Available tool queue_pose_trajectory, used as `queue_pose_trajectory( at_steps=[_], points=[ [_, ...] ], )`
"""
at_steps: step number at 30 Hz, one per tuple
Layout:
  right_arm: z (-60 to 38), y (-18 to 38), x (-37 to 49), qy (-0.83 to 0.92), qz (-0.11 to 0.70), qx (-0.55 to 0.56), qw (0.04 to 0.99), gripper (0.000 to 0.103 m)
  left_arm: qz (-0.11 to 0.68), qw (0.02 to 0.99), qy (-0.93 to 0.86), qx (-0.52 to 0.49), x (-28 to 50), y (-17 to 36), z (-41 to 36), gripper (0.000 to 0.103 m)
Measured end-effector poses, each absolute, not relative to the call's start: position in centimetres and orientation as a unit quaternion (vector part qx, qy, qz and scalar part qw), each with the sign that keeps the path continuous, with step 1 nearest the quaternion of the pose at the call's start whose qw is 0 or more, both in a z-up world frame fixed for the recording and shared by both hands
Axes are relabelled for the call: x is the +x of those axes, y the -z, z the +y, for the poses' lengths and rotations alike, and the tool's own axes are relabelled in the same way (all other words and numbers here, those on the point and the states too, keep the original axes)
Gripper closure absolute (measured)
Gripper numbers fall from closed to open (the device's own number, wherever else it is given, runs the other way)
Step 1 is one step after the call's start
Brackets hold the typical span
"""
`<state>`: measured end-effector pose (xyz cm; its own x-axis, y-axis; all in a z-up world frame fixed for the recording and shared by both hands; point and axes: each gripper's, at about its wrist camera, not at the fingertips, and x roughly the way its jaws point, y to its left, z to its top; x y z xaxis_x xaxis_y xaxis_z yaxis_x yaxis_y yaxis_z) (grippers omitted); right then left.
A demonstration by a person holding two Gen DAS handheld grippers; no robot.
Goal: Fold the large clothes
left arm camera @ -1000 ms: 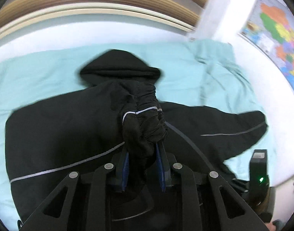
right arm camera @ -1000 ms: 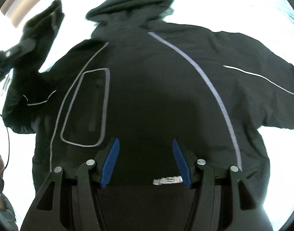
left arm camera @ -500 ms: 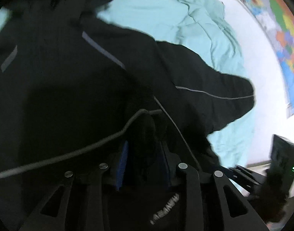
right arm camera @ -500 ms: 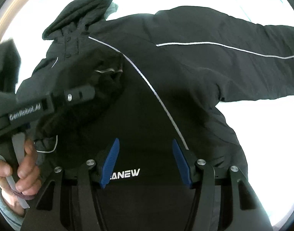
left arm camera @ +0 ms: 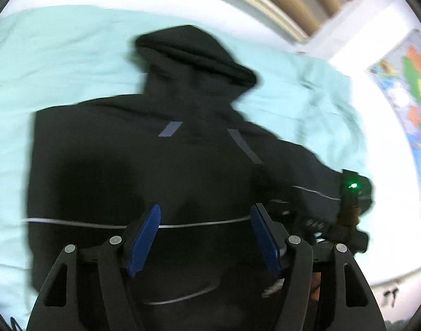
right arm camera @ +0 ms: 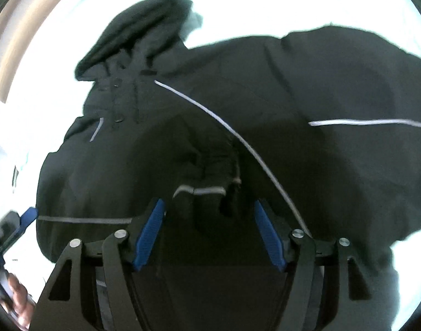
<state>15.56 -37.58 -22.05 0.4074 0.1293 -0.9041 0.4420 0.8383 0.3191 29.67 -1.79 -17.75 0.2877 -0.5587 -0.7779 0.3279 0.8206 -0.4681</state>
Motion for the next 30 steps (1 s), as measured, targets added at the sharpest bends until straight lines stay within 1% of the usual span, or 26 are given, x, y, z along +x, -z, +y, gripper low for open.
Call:
queue_pose_trajectory(
  at_steps=[1, 2, 3, 5, 7, 11, 14, 18, 20, 22, 23, 26, 27, 30],
  points=[
    [-37.5, 22.7, 16.0, 0.086, 0.539, 0.284, 0.789, 0.054, 0.531, 0.795, 0.269, -0.115, 29.9, 18.0, -0.8, 0.033],
    [-37.4, 22.9, 16.3, 0.080, 0.541, 0.287, 0.786, 0.056, 0.534, 0.796, 0.258, -0.122, 30.3, 18.2, 0.5, 0.033],
    [-37.0, 22.6, 16.3, 0.078, 0.539, 0.279, 0.791, 0.062, 0.536, 0.798, 0.245, -0.124, 30.5, 18.4, 1.3, 0.033],
    [-36.1, 20.7, 16.3, 0.073, 0.523, 0.248, 0.812, 0.066, 0.537, 0.806, 0.221, -0.114, 30.8, 18.9, 2.3, 0.033],
    [-35.9, 17.2, 15.5, 0.081, 0.489, 0.219, 0.841, 0.066, 0.536, 0.809, 0.215, -0.112, 31.1, 19.3, 3.4, 0.033],
    [-39.0, 13.7, 14.4, 0.126, 0.453, 0.193, 0.861, 0.066, 0.544, 0.805, 0.219, -0.089, 33.1, 20.7, 3.8, 0.033],
    [-41.6, 15.3, 14.5, 0.145, 0.473, 0.200, 0.846, 0.066, 0.561, 0.796, 0.217, -0.065, 33.9, 23.0, 2.1, 0.033],
    [-43.3, 21.7, 15.1, 0.140, 0.539, 0.201, 0.806, 0.065, 0.571, 0.799, 0.191, 0.007, 34.5, 26.2, -0.4, 0.034],
    [-44.0, 23.2, 14.6, 0.123, 0.531, 0.227, 0.807, 0.066, 0.568, 0.801, 0.187, 0.033, 34.3, 26.3, -0.9, 0.033],
    [-44.7, 22.8, 13.9, 0.110, 0.525, 0.258, 0.803, 0.066, 0.570, 0.799, 0.189, 0.036, 34.5, 26.1, -0.7, 0.034],
    [-44.8, 22.4, 13.6, 0.106, 0.525, 0.265, 0.802, 0.064, 0.571, 0.797, 0.192, 0.034, 34.5, 26.0, -0.5, 0.034],
    [-44.4, 20.0, 12.4, 0.100, 0.528, 0.269, 0.799, 0.047, 0.568, 0.799, 0.195, 0.033, 34.1, 24.5, -0.1, 0.033],
    [-44.0, 18.6, 11.7, 0.108, 0.524, 0.261, 0.804, 0.044, 0.564, 0.801, 0.197, 0.031, 33.8, 23.9, 0.0, 0.033],
    [-42.4, 15.3, 10.3, 0.119, 0.507, 0.238, 0.820, 0.043, 0.549, 0.809, 0.211, 0.014, 32.8, 22.0, 0.2, 0.033]
  ],
)
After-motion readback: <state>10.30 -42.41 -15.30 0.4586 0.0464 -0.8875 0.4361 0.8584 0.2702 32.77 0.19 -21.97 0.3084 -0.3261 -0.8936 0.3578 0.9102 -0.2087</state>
